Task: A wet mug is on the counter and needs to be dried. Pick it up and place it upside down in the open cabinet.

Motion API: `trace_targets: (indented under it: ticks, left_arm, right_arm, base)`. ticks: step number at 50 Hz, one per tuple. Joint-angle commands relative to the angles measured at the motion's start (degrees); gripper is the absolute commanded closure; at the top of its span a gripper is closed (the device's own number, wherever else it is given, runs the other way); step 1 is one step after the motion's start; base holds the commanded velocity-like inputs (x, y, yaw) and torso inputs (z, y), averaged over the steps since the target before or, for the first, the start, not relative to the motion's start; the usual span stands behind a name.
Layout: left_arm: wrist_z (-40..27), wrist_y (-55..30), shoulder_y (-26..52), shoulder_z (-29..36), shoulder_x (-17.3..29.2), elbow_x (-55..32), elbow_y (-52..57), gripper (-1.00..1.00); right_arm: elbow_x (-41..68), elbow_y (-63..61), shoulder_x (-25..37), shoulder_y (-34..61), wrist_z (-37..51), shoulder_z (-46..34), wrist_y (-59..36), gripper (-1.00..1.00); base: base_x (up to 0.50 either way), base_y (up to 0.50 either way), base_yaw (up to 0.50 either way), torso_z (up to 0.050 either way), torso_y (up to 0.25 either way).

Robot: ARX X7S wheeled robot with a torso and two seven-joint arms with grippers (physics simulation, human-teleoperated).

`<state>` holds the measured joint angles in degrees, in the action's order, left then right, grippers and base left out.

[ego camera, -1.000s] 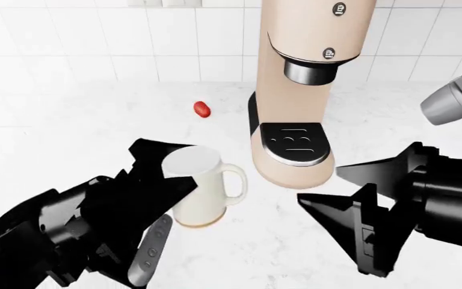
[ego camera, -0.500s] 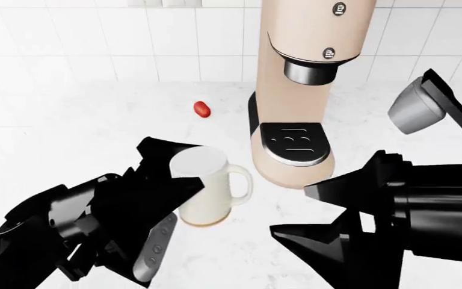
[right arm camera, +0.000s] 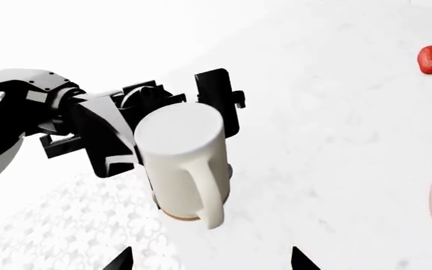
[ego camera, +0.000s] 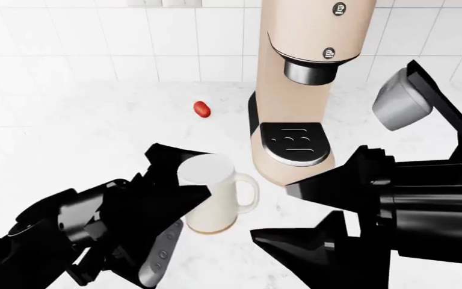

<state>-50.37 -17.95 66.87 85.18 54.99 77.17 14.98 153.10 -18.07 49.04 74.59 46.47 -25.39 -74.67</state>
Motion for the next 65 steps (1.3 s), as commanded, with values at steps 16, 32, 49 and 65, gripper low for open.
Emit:
trace_targets:
  ticks: [16,32,49,65]
  left_arm:
    - [-1.5,0.6,-0.2,-0.9,-2.2,-1.4,-0.7,1.0]
    - [-2.6,0.9,-0.5,-0.7,-3.7,-1.5,-2.2,1.0]
    - [-3.6,0.7,-0.8,-1.3,-4.1,-1.8,-1.3,1.0]
    - [-3.9,0.7,-0.8,-2.1,-4.0,-3.6,-0.1,1.0]
  right_arm:
    - [-1.8,-0.5,-2.6,0.2,-1.4,-0.4,0.6,-1.0]
    - [-3.0,-0.2,-4.5,-0.6,-3.6,0.6,0.4,-1.0]
    - [-4.4,0.1,-5.6,-1.0,-4.8,0.4,0.1,-1.0]
    - [-6.0,0.2,-6.2,-2.0,-5.9,0.5,-0.3,-1.0]
  base:
    - [0.0,0.0,0.0,0.0,0.0]
    - [0.0,0.0,0.0,0.0,0.0]
    - [0.0,0.0,0.0,0.001,0.001]
    - [0.0,0.0,0.0,0.0,0.0]
